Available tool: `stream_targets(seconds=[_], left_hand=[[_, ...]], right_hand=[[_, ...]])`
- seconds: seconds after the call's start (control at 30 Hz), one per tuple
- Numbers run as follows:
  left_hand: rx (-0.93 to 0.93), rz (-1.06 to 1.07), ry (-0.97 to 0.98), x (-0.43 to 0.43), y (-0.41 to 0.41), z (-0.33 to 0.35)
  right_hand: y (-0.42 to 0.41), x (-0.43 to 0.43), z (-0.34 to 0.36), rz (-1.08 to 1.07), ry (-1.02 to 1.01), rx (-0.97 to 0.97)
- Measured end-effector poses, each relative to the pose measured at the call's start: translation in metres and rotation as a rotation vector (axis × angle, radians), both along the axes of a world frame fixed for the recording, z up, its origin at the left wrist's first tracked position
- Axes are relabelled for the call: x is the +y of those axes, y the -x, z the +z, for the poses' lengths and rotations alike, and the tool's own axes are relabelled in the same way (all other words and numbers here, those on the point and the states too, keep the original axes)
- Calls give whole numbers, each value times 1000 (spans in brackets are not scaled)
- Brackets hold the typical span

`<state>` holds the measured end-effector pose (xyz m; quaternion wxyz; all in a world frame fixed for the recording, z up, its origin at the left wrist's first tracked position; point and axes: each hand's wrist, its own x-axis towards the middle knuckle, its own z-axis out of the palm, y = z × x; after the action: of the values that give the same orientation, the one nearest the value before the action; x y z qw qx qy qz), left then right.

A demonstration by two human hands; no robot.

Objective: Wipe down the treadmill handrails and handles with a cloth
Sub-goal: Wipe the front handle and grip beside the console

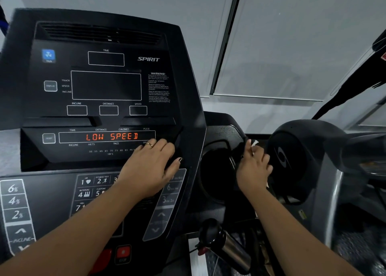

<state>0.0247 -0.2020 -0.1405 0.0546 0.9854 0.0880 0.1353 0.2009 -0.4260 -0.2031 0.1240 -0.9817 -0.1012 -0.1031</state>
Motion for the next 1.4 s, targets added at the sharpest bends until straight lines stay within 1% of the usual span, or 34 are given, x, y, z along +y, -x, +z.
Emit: stream_targets(seconds=[0.1, 0.17, 0.23, 0.37, 0.43, 0.47, 0.5, 0.53, 0.6, 0.63, 0.67, 0.7, 0.73, 0.83, 0.9, 0.97, 1.0, 1.1, 1.13, 1.17, 1.2, 1.27, 1.3, 1.33, 1.4], left_hand=[[10, -2, -4, 0, -1, 0], [11, -4, 0, 0, -1, -1], [10, -3, 4, 0, -1, 0], [9, -1, -4, 1, 1, -1], [7, -2, -8, 1, 1, 0], [9, -3, -8, 1, 1, 0], [14, -7, -4, 1, 1, 0], [16, -10, 0, 1, 1, 0], [5, -4, -1, 1, 1, 0], [2, 0, -3, 1, 1, -1], [2, 1, -3, 0, 1, -1], [2, 1, -1, 1, 1, -1], [1, 1, -1, 1, 1, -1], [-2, 2, -3, 1, 0, -2], [-7, 1, -2, 2, 1, -3], [-9, -2, -1, 2, 0, -4], [-8, -3, -3, 2, 0, -3], [-7, -3, -13, 3, -1, -4], [-10, -5, -15, 3, 0, -4], [-14, -5, -16, 3, -1, -4], [-19, -3, -17, 3, 0, -4], [-25, -1, -21, 3, 0, -4], [-26, -2, -24, 3, 0, -4], [-26, -1, -25, 3, 0, -4], [-22, 0, -22, 2, 0, -4]], right_hand=[[4, 18, 4, -14, -42, 17], [4, 37, 8, 25, -95, 0], [10, 56, 12, 143, -123, -21], [32, 68, 8, 483, -95, -11], [23, 57, 7, 562, -84, -122], [15, 50, 7, 555, -126, -184], [6, 42, 6, 489, -218, -227], [-1, 36, 7, 370, -345, -233], [-9, 29, 12, 101, -612, -176], [-9, 30, 13, 26, -696, -138], [-6, 32, 13, 20, -715, -123], [0, 35, 9, 74, -692, -119], [8, 39, 5, 172, -644, -110], [31, 50, -8, 508, -403, -29], [31, 50, -4, 651, -255, -48], [17, 42, 1, 671, -231, -138], [8, 36, 3, 610, -281, -166], [-1, 30, 4, 300, -546, -119], [5, 34, 4, 280, -576, -111], [11, 40, 2, 331, -562, -97], [19, 45, -1, 436, -503, -74], [31, 48, -5, 662, -293, -53], [31, 48, -4, 724, -217, -80], [26, 47, -1, 746, -183, -126], [10, 47, 7, 704, -208, -225]])
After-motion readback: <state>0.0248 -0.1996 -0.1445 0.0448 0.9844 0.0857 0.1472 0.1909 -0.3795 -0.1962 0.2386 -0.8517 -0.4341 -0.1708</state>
